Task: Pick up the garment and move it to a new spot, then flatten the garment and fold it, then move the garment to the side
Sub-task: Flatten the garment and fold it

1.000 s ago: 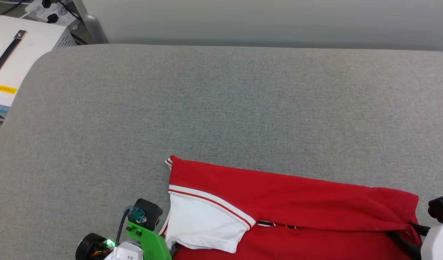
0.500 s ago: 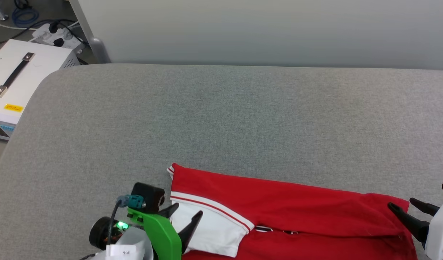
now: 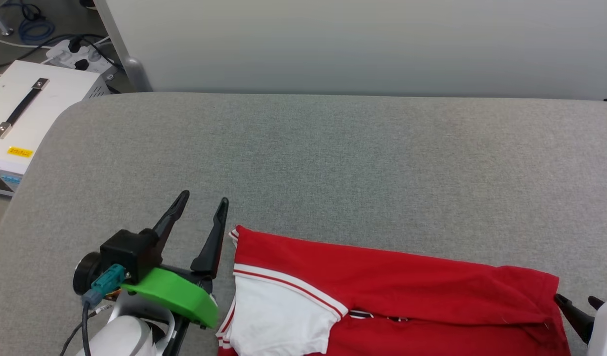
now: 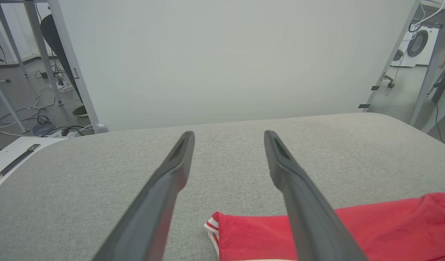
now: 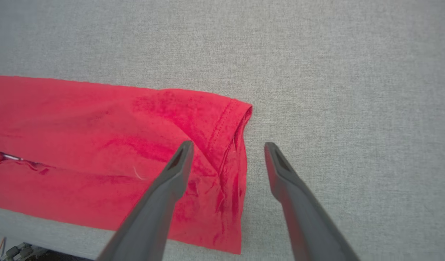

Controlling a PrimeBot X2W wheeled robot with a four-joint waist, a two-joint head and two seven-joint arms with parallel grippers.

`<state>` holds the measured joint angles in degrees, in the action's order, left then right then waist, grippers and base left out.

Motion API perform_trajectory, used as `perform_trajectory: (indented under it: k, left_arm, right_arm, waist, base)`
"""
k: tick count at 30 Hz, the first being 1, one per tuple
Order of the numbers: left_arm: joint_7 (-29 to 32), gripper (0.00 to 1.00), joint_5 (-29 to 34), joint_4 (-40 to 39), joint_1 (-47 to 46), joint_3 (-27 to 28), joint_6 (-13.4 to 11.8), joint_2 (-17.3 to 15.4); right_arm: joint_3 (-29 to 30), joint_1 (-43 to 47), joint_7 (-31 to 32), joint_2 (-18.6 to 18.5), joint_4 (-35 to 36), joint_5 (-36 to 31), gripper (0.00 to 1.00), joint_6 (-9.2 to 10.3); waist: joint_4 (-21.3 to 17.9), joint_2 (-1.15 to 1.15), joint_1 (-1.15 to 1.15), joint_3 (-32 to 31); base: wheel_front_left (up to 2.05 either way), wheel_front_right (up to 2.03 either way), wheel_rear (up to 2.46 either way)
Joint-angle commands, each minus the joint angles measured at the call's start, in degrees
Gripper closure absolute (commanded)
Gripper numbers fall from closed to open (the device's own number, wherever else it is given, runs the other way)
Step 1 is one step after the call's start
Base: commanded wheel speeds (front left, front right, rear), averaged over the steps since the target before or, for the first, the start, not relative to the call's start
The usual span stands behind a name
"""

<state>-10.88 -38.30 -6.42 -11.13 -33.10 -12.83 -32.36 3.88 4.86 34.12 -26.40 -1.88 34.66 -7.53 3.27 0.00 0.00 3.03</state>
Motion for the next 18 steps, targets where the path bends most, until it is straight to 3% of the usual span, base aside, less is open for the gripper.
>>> perform_trajectory:
  k: [1, 9, 18]
  left_arm:
    - [-1.4, 0.0, 0.22, 0.75, 0.66, 0.77, 0.17, 0.55]
    - [-4.06, 0.0, 3.6, 3.12, 2.56, 7.13, 1.15, 3.4]
    - [-4.1, 0.0, 9.3, 4.01, 5.24, 15.08, 6.7, 8.23]
  right_arm:
    - [1.41, 0.59, 0.59, 1.66, -0.32, -1.12, 0.0, 0.04]
    - [6.35, -0.13, 3.18, 7.88, -3.27, -6.49, 0.0, 0.04]
    - [7.21, -1.52, 3.0, 9.71, -9.77, -7.12, 0.0, 0.04]
  waist:
    - [0.24, 0.0, 0.0, 0.47]
    - [0.75, 0.0, 0.0, 2.11]
    - [1.44, 0.0, 0.0, 4.54]
  base:
    - [0.0, 0.0, 0.0]
    - [0.0, 0.0, 0.0]
    - [0.0, 0.0, 0.0]
